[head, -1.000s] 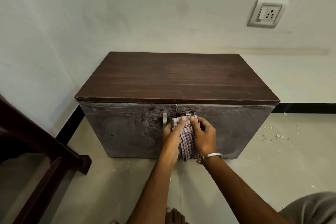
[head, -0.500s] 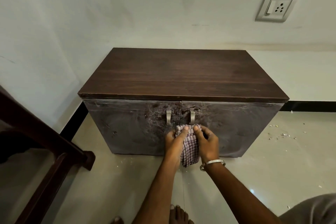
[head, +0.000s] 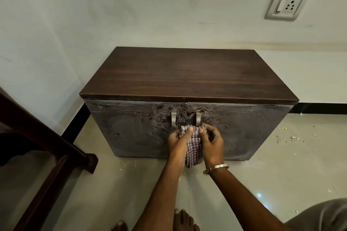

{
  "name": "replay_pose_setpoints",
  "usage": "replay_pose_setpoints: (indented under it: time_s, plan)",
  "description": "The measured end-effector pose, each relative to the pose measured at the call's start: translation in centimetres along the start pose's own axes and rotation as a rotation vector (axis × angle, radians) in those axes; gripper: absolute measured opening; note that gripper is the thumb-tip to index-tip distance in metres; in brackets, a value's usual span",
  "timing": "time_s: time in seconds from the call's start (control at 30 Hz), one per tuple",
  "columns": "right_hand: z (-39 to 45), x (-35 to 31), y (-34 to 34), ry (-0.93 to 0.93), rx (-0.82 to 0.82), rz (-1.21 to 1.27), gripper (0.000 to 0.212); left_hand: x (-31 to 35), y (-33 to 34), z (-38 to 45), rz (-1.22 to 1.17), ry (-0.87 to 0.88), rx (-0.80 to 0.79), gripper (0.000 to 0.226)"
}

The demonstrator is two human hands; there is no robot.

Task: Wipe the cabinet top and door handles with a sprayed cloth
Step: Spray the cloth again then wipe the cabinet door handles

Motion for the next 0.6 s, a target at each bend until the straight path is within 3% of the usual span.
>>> replay_pose_setpoints:
  time_s: [0.1, 0.27, 0.6]
  plan:
    - [0.4, 0.8, -0.1, 0.072, 0.062, 0.061, 0.016, -0.2, -0.1, 0.3, 0.026, -0.031, 0.07, 0.017]
    - [1.2, 1.3, -0.2, 0.118, 0.107, 0.03, 0.018, -0.4, 0.0, 0.6, 0.048, -0.069, 0.125, 0.031]
    - [0.5, 0.8, -0.3, 0.053, 0.086, 0.01, 0.016, -0.4, -0.3, 0.5, -0.01, -0.109, 0.021, 0.033]
Point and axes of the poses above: each hand's wrist, its own z-axis towards the middle knuckle, its own y-axis out of the palm, x = y × z, the point moved 7 cm from there along z, towards the middle knuckle, and after that the axes turned 2 degrees about y, right-handed, at the moved point
